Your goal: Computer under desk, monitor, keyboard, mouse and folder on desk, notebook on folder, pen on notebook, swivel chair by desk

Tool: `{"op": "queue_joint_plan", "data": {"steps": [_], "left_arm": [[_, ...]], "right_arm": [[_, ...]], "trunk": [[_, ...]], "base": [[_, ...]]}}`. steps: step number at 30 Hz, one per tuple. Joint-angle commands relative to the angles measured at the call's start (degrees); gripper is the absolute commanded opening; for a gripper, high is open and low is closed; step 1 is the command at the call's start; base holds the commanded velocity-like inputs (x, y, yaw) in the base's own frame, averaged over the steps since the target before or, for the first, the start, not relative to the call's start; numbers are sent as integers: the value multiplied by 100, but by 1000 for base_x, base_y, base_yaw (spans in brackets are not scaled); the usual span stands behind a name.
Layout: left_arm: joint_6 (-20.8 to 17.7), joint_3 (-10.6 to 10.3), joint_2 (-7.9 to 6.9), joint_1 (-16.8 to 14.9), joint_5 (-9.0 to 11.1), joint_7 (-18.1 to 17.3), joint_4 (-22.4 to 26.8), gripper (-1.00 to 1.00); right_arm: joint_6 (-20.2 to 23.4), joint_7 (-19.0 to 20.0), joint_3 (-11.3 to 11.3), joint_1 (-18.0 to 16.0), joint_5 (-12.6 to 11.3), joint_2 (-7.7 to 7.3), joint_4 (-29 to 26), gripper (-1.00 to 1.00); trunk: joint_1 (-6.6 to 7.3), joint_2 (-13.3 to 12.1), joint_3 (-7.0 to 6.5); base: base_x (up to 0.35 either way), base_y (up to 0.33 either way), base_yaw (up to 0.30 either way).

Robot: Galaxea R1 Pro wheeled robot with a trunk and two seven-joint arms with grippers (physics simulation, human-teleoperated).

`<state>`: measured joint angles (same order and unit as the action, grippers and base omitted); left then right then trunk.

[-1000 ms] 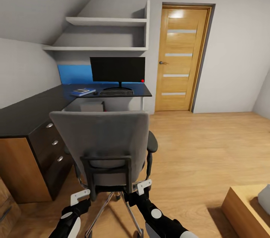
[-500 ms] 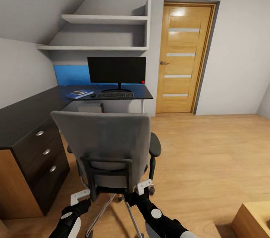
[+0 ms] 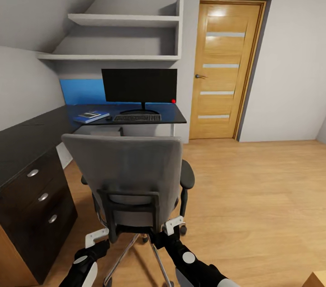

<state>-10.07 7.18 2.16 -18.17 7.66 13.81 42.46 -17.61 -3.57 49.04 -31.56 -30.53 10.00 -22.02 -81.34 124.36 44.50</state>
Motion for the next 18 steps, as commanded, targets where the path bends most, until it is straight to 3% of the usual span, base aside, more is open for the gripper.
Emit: {"op": "queue_joint_plan", "data": {"steps": [1,8,18], "left_arm": [[-21,3,4,-2,60,8,14,100],[-21,3,4,-2,60,8,16,100],[-18,3,4,-2,60,8,16,100]], "right_arm": [[-24,-38,47,-9,-22,0,3,100],[-23,-47,58,-9,-33,0,2,100],[-23,-47,61,-9,-41,0,4,100]], "trunk": [[-1,2,5],[-1,2,5],[-1,2,24]], "base": [[138,0,0],[99,0,0],[218,0,39]]}}
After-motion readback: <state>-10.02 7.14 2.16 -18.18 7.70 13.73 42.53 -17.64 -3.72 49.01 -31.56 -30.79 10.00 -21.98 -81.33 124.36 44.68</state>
